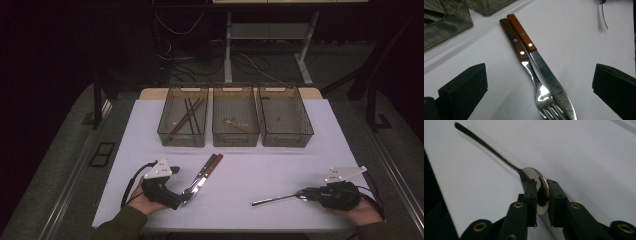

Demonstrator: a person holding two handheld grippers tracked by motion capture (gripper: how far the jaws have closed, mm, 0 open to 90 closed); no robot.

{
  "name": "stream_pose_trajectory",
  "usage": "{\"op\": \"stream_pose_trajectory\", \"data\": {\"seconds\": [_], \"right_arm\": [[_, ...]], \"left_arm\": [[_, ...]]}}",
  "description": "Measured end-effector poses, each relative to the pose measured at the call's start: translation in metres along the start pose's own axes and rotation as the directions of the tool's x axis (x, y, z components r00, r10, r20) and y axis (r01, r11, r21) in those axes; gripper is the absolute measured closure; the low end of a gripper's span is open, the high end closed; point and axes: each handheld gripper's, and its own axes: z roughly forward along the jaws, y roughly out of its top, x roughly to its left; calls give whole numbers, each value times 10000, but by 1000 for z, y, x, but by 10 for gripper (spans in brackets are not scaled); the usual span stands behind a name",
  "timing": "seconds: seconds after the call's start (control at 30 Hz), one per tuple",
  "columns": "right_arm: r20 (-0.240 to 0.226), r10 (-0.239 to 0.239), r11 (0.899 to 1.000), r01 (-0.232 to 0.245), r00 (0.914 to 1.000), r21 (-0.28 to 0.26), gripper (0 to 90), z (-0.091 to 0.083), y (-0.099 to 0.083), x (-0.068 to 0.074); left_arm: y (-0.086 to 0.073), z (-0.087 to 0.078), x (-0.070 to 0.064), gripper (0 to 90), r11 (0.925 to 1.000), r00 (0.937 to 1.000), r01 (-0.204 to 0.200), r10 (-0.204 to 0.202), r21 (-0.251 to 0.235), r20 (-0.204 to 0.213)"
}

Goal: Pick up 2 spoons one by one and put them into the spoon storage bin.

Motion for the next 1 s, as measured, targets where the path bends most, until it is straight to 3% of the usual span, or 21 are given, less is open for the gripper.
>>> {"op": "stream_pose_trajectory", "data": {"seconds": [0.2,0.37,0.6,0.8,1.0], "right_arm": [[-444,-208,9997,215,9988,135,861,0,-2,1],[-436,-299,9995,302,9986,76,865,1,-1,2],[-23,-381,9991,380,9993,-182,866,3,6,4],[312,-278,9989,290,9991,-379,866,3,10,3],[595,-91,9977,130,9982,-668,867,0,14,0]], "left_arm": [[0,0,0,0,10000,10000,-11,11,-24,-16],[0,0,0,0,10000,10000,-34,34,-45,6],[1,0,0,0,9999,10000,-50,51,-122,60],[1,0,-1,0,9986,9996,96,-82,-522,271],[0,1,0,0,9994,9995,31,-20,-348,313]]}}
